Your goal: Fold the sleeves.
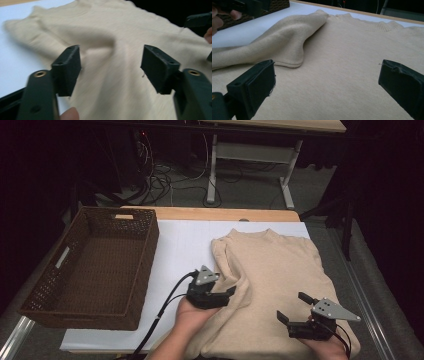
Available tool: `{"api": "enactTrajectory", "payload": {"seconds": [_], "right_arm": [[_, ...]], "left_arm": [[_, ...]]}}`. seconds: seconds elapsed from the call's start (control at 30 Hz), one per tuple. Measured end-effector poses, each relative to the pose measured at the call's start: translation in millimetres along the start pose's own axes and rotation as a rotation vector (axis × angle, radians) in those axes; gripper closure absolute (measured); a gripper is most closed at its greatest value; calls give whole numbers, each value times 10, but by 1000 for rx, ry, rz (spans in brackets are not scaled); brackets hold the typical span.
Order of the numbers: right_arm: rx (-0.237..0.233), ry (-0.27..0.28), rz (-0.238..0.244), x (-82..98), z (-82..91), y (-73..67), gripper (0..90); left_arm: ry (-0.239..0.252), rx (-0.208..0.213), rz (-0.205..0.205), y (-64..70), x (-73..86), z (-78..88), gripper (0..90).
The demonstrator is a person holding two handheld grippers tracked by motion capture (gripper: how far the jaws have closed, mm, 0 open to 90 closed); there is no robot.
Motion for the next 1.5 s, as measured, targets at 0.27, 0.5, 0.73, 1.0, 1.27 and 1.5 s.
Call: {"api": "enactTrajectory", "payload": {"seconds": [0.27, 0.5, 0.73, 1.0, 1.27, 1.5], "right_arm": [[-56, -19, 33, -1, -127, -268, 14], [-123, -67, 67, 0, -412, -599, 17], [-211, -121, 126, -14, -720, -1092, 151], [-258, -338, 199, 309, -1132, -1471, 359], [-248, -337, 224, 326, -1122, -1482, 846], [-257, -244, 236, 171, -977, -1501, 887]], "left_arm": [[-46, -54, 69, -92, 490, 429, 108], [-70, -91, 84, -95, 761, 559, 0], [-76, -94, 86, -119, 827, 515, 0], [-63, -106, 84, -133, 842, 539, 0], [-64, -103, 81, -123, 846, 547, 0], [-64, -102, 83, -129, 847, 545, 0]]}}
Point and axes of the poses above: each handheld gripper's, and its own axes: z roughly backward along the jaws, x roughly out of its underside, y roughly to its right, the point moved 6 cm from there along -z, roughly forward along the jaws, and after that the axes turned 13 degrees about -z, right-handed, at the moved point
